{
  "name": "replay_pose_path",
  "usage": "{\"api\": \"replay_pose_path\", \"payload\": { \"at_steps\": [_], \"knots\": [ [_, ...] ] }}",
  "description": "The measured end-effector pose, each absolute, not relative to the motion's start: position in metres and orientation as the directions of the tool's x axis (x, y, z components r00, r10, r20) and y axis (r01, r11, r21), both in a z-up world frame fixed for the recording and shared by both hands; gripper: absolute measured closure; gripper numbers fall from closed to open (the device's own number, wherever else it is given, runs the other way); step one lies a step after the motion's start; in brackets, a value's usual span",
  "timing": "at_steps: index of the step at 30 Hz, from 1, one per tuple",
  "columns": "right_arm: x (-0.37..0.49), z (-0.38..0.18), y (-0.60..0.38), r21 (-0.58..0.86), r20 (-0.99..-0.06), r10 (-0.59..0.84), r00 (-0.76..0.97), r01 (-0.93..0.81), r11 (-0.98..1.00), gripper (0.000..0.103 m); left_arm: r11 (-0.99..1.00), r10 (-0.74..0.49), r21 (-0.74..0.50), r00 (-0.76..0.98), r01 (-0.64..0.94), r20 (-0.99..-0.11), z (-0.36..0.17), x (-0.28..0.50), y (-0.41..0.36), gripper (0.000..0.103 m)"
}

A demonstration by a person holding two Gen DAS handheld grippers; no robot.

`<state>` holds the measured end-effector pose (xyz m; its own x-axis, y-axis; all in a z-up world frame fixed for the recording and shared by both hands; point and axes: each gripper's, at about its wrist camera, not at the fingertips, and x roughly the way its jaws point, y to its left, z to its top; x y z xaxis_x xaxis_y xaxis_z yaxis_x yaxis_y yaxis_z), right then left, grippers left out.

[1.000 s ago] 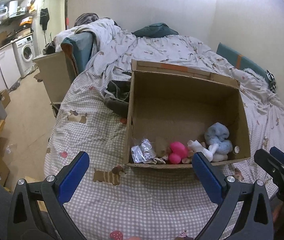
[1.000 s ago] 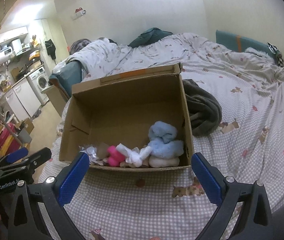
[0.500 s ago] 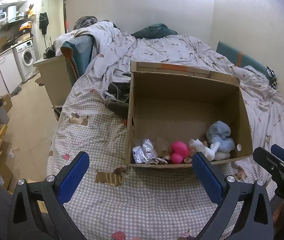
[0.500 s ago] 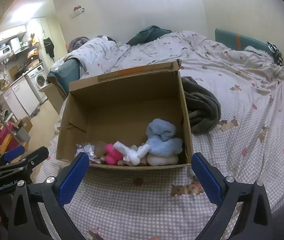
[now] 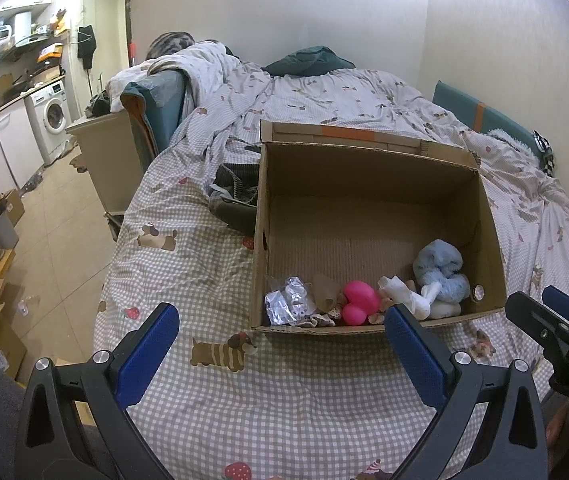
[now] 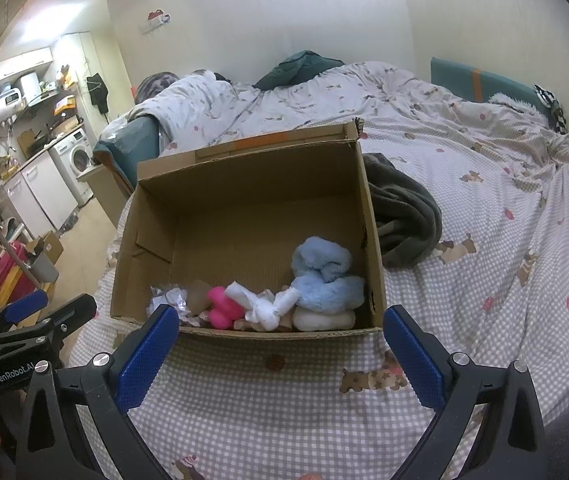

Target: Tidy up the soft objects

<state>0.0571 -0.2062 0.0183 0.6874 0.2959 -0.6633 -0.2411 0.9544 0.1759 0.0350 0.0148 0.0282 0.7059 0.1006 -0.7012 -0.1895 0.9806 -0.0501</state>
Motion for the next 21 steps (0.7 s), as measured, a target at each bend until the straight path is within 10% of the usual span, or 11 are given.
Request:
{"api": "replay_pose_path", "payload": {
  "at_steps": [21],
  "knots": [
    [0.0568,0.0192,-0.2057,0.172,-0.662,0.296,0.689,-0.245,0.954,0.000,0.981,0.085,-0.063,0.702,-0.183,-0.707,0.0248,0.0319,0.0152,0.000]
  ]
}}
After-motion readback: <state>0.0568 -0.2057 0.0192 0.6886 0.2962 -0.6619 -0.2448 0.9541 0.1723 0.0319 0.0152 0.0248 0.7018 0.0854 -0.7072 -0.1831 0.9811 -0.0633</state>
